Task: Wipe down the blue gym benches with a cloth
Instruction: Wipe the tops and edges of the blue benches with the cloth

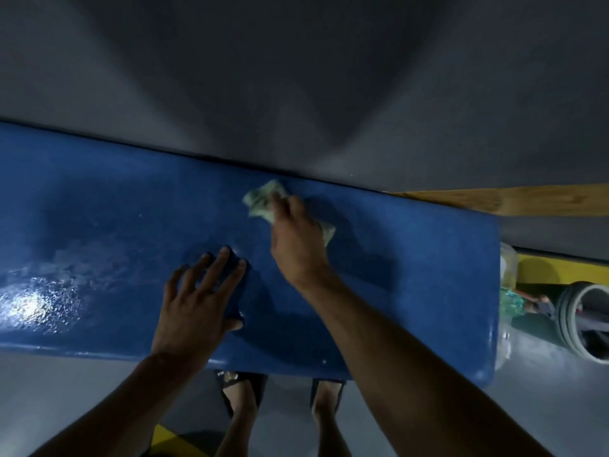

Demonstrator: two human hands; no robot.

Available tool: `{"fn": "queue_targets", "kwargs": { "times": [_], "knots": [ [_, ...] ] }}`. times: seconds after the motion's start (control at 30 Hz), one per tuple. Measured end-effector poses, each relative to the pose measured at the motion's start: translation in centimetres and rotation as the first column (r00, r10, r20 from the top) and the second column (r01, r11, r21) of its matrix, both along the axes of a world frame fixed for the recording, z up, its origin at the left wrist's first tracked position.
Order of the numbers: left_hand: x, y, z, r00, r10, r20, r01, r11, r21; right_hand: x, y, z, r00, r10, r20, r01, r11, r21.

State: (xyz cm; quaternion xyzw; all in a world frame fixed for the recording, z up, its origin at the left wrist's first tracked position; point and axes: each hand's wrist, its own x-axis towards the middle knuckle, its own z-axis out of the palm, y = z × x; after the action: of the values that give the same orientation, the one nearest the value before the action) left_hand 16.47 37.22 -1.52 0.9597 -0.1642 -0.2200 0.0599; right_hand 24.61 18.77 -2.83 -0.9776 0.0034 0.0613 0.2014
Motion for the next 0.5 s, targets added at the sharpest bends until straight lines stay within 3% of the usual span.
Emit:
{"fn": "queue_targets", "kwargs": {
  "times": [0.07,0.13,0.23,0.33,0.4,0.43,0.5],
  "knots": [
    [0.1,0.1,0.1,1.0,-0.007,0.002,0.007,1.0,0.003,0.0,-2.1,0.3,0.981,0.186,0.047,-0.183,0.981,-0.063],
    [0.1,0.1,0.0,1.0,-0.001,0.004,0.001,1.0,0.004,-0.3,-7.4,0.0,0.984,0.17,0.059,-0.163,0.981,-0.106],
    [0.2,0.3,-0.3,1.0,-0.013,-0.011,0.014,1.0,0.01,-2.3,-16.9,0.1,0.968,-0.231,0.097,0.244,0.958,-0.152],
    [0.4,0.6,-0.6,1.0,-0.018,-0.024,0.018,1.0,0.002,-3.0,-17.3,-0.1,0.742,-0.656,0.135,0.666,0.745,-0.042],
    [0.3,0.6,-0.6,0.999,-0.015,-0.033,0.015,1.0,-0.008,-1.5,-12.1,-1.0,0.597,-0.783,0.172,0.782,0.616,0.093],
    [0.3,0.6,-0.6,0.999,-0.012,-0.034,0.012,1.0,-0.012,-0.6,-8.6,-1.7,0.618,-0.762,0.193,0.759,0.643,0.106],
    [0.4,0.6,-0.6,0.999,-0.018,-0.033,0.018,1.0,-0.015,0.7,-1.7,-2.4,0.792,-0.574,0.208,0.581,0.813,0.032]
  ]
}}
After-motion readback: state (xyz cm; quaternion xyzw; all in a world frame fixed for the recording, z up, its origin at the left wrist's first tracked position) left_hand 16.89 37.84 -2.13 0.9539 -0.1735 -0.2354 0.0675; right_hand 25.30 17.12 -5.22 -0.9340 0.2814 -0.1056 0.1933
